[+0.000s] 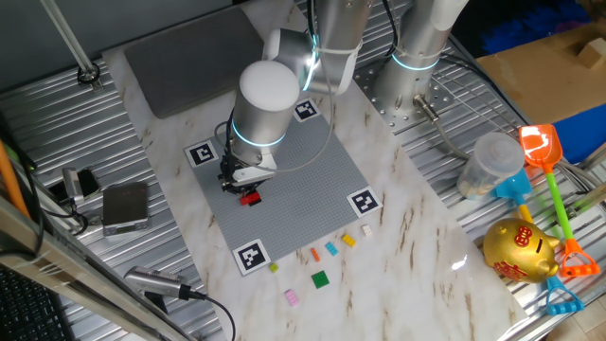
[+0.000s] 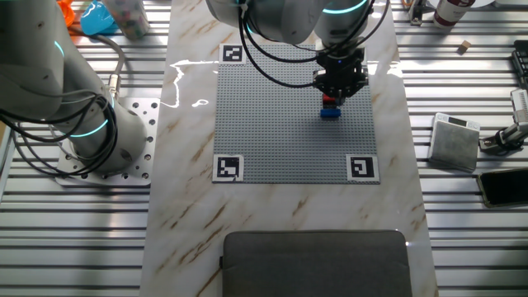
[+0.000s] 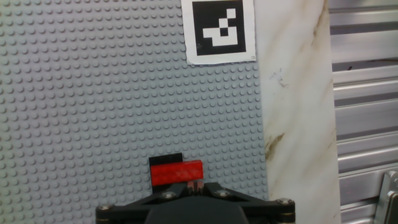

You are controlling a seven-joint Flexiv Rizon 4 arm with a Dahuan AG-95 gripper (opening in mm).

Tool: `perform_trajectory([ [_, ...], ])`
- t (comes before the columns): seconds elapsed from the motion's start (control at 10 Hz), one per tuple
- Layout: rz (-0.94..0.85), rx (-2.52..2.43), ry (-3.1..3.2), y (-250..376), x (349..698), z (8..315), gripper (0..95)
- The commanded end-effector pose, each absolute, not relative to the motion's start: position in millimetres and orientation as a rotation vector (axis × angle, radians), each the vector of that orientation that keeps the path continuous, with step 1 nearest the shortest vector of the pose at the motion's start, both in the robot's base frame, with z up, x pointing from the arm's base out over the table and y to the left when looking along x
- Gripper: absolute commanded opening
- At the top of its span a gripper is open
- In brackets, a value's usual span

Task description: Build with small Lego blocks

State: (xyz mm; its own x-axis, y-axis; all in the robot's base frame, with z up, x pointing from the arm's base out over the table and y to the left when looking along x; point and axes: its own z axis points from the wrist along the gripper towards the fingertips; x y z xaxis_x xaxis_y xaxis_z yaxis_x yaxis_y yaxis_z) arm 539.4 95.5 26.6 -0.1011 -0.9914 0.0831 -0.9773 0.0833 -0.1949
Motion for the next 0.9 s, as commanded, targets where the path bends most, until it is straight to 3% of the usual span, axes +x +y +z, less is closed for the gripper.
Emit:
perform_trajectory([
  [0.1, -0.308, -2.054, 2.258, 96.0, 539.9, 26.3, 0.0],
  [0.9, -0.3, -2.038, 2.268, 100.0, 540.1, 26.1, 0.0],
])
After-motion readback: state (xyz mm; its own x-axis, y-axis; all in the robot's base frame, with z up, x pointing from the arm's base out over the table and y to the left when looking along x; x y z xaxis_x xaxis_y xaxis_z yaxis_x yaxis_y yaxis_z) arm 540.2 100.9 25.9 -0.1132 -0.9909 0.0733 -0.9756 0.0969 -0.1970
